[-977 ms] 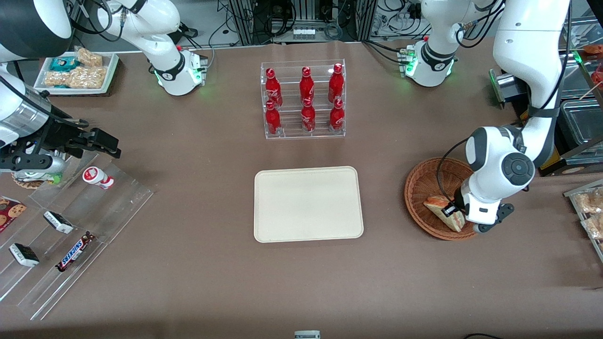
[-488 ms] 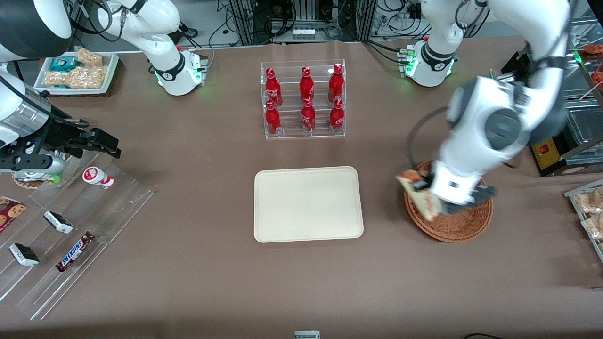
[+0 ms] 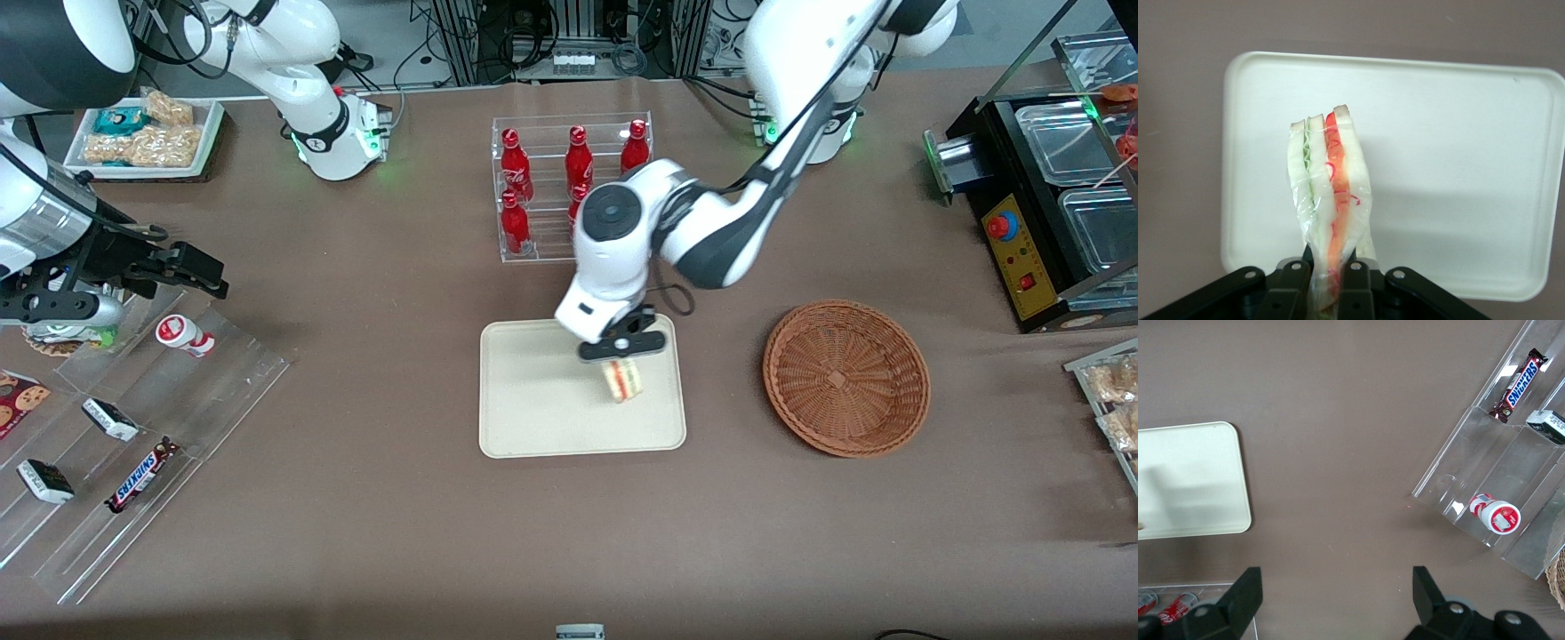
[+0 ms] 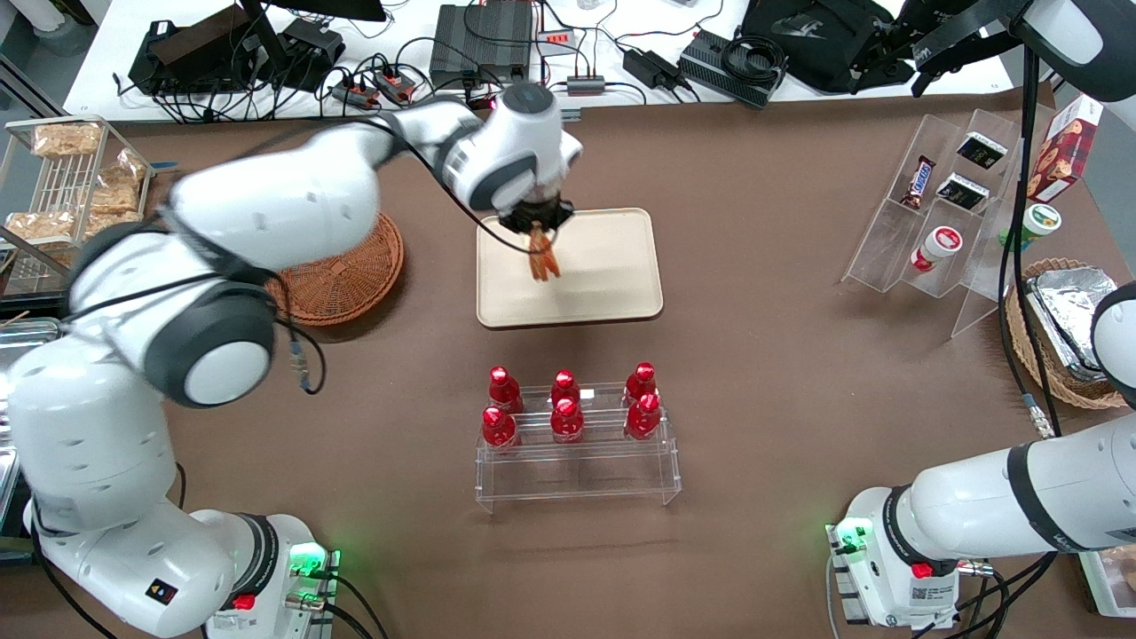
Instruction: Place sandwich from basket to tray
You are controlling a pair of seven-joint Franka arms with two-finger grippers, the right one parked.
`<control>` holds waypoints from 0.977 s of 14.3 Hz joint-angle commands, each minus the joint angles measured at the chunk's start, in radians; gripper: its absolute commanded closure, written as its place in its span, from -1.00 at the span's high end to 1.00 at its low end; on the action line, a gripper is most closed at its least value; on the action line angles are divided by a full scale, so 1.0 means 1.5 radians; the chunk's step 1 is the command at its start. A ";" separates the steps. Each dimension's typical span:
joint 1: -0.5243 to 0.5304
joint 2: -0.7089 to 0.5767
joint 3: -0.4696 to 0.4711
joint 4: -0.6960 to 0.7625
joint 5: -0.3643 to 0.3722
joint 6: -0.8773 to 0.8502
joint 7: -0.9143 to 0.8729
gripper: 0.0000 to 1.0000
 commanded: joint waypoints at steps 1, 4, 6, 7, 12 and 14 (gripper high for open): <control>-0.016 0.058 0.008 0.031 0.043 0.043 0.000 -0.87; -0.021 0.083 0.009 0.029 0.070 0.082 0.009 -0.04; -0.021 0.080 0.009 0.027 0.075 0.080 0.000 1.00; -0.019 0.076 0.009 0.025 0.075 0.077 -0.001 1.00; 0.057 -0.079 0.008 -0.009 0.033 -0.011 -0.001 1.00; 0.126 -0.175 0.009 -0.034 -0.027 -0.064 0.010 1.00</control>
